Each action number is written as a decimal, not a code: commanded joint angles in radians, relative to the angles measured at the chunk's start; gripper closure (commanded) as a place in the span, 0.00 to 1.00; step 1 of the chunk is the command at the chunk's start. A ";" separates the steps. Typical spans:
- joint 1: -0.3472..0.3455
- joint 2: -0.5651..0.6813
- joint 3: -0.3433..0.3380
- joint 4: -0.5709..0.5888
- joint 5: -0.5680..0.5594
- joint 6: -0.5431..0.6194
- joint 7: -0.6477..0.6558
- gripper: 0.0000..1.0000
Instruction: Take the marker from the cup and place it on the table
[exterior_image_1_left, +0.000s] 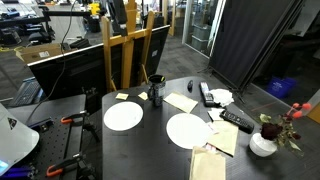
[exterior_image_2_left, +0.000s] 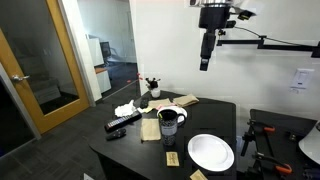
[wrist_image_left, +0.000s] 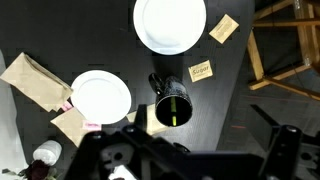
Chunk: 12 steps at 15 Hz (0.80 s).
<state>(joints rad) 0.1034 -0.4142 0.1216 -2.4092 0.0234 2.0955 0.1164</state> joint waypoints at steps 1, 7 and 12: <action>-0.022 0.077 0.020 -0.005 -0.024 0.109 0.077 0.00; -0.041 0.202 0.038 -0.009 -0.120 0.266 0.238 0.00; -0.040 0.308 0.031 0.015 -0.164 0.320 0.309 0.00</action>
<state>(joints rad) 0.0760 -0.1651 0.1456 -2.4210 -0.1145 2.3874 0.3810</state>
